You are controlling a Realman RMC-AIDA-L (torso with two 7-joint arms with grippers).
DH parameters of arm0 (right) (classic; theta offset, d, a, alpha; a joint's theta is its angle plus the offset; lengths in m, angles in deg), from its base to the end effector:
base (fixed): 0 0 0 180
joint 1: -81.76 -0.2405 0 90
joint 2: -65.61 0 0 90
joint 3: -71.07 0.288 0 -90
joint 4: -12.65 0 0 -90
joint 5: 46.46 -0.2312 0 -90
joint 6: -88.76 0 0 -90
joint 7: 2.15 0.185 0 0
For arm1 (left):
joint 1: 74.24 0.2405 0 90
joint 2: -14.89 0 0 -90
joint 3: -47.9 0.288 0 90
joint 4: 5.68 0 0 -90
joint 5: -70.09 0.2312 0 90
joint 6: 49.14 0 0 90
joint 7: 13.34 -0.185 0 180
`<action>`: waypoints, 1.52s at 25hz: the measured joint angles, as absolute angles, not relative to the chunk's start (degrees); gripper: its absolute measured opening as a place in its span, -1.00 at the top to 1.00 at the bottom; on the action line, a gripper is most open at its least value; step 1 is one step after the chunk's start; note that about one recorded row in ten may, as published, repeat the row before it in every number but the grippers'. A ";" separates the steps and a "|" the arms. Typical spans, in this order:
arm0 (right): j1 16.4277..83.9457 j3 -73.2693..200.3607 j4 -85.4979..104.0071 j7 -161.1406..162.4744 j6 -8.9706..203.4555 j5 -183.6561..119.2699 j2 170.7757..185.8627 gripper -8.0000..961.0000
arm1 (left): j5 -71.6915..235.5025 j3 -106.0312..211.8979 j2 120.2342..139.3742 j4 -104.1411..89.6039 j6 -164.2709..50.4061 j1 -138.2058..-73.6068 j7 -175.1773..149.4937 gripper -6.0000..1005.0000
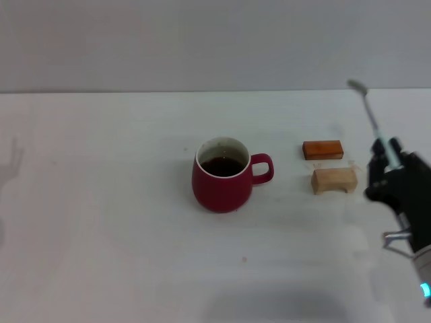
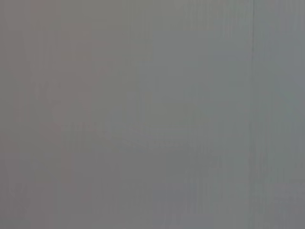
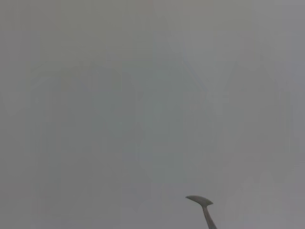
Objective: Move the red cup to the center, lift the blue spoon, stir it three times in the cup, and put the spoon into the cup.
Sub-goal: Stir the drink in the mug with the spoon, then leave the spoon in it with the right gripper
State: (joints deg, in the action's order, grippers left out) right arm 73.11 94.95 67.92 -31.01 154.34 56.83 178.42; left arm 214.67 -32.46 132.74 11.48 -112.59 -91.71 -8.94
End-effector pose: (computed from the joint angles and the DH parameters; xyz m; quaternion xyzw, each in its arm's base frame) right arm 0.2830 0.3073 -0.0973 -0.6900 0.2537 0.3060 0.6049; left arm -0.4175 0.3771 0.0353 -0.5584 -0.2703 -0.2875 0.7297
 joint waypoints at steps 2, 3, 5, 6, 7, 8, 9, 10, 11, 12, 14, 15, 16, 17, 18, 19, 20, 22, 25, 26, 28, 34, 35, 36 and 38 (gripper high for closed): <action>74.35 95.63 72.43 -33.56 155.00 57.01 176.64 0.66 | 214.63 -32.54 132.75 11.43 -112.53 -91.72 -8.94 -0.68; 74.96 95.84 74.87 -34.48 155.19 57.16 175.56 0.66 | 214.60 -32.59 132.75 11.41 -112.48 -91.73 -8.94 -0.68; 75.97 96.17 79.94 -35.73 155.24 57.49 173.24 0.66 | 214.57 -32.64 132.75 11.40 -112.38 -91.75 -8.94 -0.68; 76.40 96.38 82.23 -36.35 155.12 57.56 172.16 0.66 | 214.58 -32.63 132.75 11.39 -112.35 -91.77 -8.94 -0.68; 76.68 96.52 84.27 -37.12 154.92 57.57 171.36 0.66 | 214.56 -32.63 132.75 11.39 -112.30 -91.78 -8.94 -0.68; 76.97 96.67 86.42 -38.21 154.67 57.57 170.52 0.66 | 214.53 -32.63 132.76 11.38 -112.26 -91.80 -8.94 -0.68; 77.41 96.81 90.14 -40.80 153.78 57.56 169.20 0.66 | 214.53 -32.63 132.76 11.38 -112.26 -91.80 -8.94 -0.68; 77.41 96.81 90.14 -40.80 153.78 57.56 169.20 0.66 | 214.50 -32.63 132.81 11.37 -112.24 -91.81 -8.94 -0.68; 77.74 97.10 92.20 -42.30 152.88 57.46 168.57 0.66 | 214.50 -32.63 132.83 11.37 -112.24 -91.81 -8.94 -0.68; 78.07 97.49 93.66 -43.13 151.81 57.43 168.19 0.66 | 214.50 -32.63 132.85 11.37 -112.21 -91.82 -8.94 -0.68; 79.35 100.33 97.67 -44.38 146.04 57.42 167.40 0.66 | 214.49 -32.61 132.85 11.37 -111.96 -91.82 -8.94 -0.68; 79.35 100.33 97.67 -44.38 146.04 57.42 167.40 0.66 | 214.49 -32.61 132.85 11.37 -111.96 -91.82 -8.94 -0.68; 79.91 101.81 98.98 -44.91 143.18 57.40 167.29 0.66 | 214.48 -32.61 132.85 11.37 -111.88 -91.82 -8.94 -0.68; 80.55 103.41 100.48 -45.56 140.14 57.38 167.31 0.66 | 214.50 -32.60 132.85 11.37 -111.82 -91.82 -8.94 -0.68; 81.32 105.10 101.85 -46.53 137.12 57.37 167.44 0.66 | 214.49 -32.61 132.84 11.37 -111.78 -91.82 -8.94 -0.68; 83.18 109.08 105.10 -49.29 129.62 57.37 168.11 0.66 | 214.50 -32.60 132.84 11.37 -111.69 -91.81 -8.94 -0.68; 83.18 109.08 105.10 -49.29 129.62 57.37 168.11 0.66 | 214.50 -32.60 132.84 11.37 -111.69 -91.81 -8.94 -0.68; 85.10 113.50 107.97 -51.72 121.54 57.38 169.06 0.66 | 214.49 -32.79 132.84 11.37 -111.60 -91.82 -8.94 -0.68; 88.08 122.46 111.92 -52.98 106.70 58.39 171.86 0.66 | 214.49 -33.33 132.83 11.37 -111.43 -91.81 -8.94 -0.68; 88.89 125.20 112.84 -53.01 102.50 59.20 173.04 0.66 | 214.51 -33.46 132.83 11.37 -111.37 -91.81 -8.94 -0.68; 90.54 130.91 114.71 -53.03 93.79 61.78 176.10 0.66 | 214.51 -33.63 132.84 11.34 -111.32 -91.81 -8.94 -0.68; 92.16 144.51 120.55 -50.46 70.77 72.24 184.41 0.66 | 214.50 -33.95 132.87 10.75 -111.16 -91.93 -8.94 -0.68; 92.16 144.51 120.55 -50.46 70.77 72.24 184.41 0.66 | 214.50 -33.95 132.87 10.75 -111.16 -91.93 -8.94 -0.68; 91.51 145.11 121.19 -49.19 69.54 73.02 184.18 0.66 | 214.51 -33.97 132.89 10.63 -111.16 -91.98 -8.94 -0.68; 90.33 146.93 122.78 -46.08 65.87 76.18 184.18 0.66 | 214.50 -34.01 132.89 10.32 -111.19 -92.16 -8.95 -0.68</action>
State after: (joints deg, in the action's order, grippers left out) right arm 90.33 146.93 122.78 -46.08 65.87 76.18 184.18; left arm 214.50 -34.01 132.89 10.32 -111.19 -92.16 -8.95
